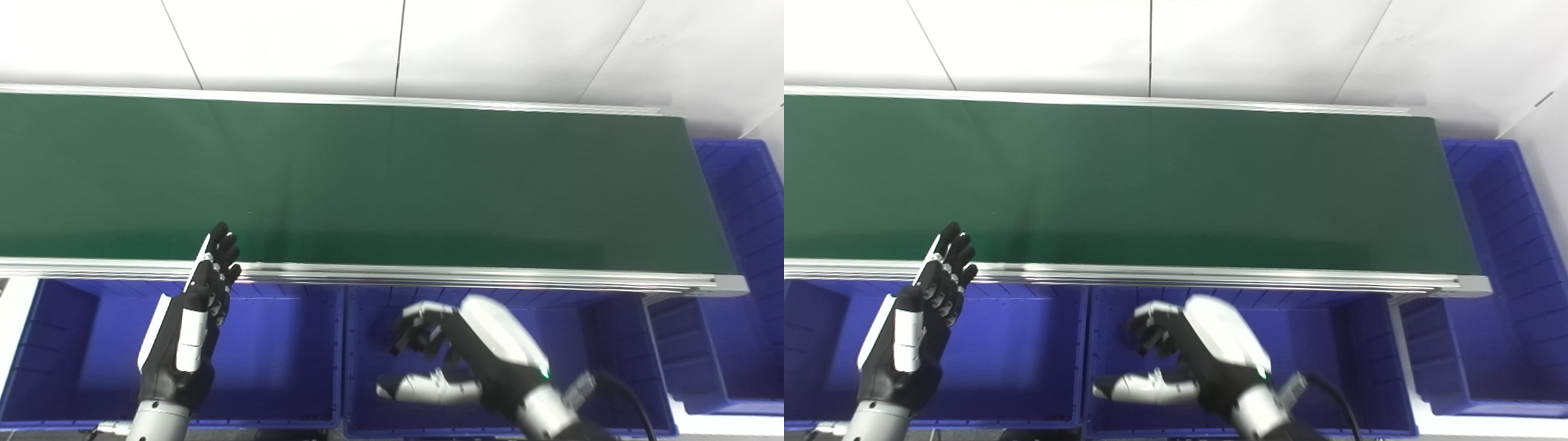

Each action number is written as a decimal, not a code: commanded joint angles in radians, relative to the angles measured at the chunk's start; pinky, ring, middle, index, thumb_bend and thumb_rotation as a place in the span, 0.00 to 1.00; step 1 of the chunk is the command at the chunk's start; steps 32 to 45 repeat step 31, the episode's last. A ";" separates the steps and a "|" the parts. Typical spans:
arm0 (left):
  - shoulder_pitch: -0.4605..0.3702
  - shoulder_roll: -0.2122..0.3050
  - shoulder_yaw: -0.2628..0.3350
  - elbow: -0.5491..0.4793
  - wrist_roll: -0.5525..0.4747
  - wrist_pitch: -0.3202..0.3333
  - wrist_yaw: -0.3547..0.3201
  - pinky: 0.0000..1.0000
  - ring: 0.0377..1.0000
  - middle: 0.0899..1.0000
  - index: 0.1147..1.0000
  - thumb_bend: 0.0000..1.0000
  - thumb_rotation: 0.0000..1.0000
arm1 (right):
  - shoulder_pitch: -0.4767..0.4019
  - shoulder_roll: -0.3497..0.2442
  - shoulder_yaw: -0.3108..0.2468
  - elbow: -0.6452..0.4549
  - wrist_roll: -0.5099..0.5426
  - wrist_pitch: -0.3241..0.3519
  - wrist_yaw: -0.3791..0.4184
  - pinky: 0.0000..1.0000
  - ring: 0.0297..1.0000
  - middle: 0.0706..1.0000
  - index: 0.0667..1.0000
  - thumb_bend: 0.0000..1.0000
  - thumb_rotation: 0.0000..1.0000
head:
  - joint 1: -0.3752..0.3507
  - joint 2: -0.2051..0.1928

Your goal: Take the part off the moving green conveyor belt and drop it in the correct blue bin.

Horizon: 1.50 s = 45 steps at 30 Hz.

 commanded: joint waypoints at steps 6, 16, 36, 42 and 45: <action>0.004 0.032 -0.005 0.075 0.099 -0.205 -0.025 1.00 1.00 1.00 1.00 0.76 1.00 | 0.092 0.167 -0.237 0.367 0.717 -0.492 -0.513 0.65 0.71 0.76 0.78 0.80 0.88 | 0.051 -0.071; 0.024 0.011 -0.025 0.137 0.204 -0.324 -0.003 1.00 1.00 1.00 1.00 0.86 1.00 | 0.075 0.077 -0.228 0.491 0.772 -0.592 -0.615 0.73 0.82 0.86 0.87 0.81 0.95 | 0.143 -0.147; 0.036 -0.033 -0.040 0.167 0.319 -0.362 0.019 1.00 1.00 1.00 1.00 0.89 1.00 | 0.064 -0.036 -0.163 0.526 0.813 -0.569 -0.700 0.76 0.84 0.88 0.88 0.85 0.98 | 0.199 -0.196; 0.036 -0.033 -0.040 0.167 0.319 -0.362 0.019 1.00 1.00 1.00 1.00 0.89 1.00 | 0.064 -0.036 -0.163 0.526 0.813 -0.569 -0.700 0.76 0.84 0.88 0.88 0.85 0.98 | 0.199 -0.196; 0.036 -0.033 -0.040 0.167 0.319 -0.362 0.019 1.00 1.00 1.00 1.00 0.89 1.00 | 0.064 -0.036 -0.163 0.526 0.813 -0.569 -0.700 0.76 0.84 0.88 0.88 0.85 0.98 | 0.199 -0.196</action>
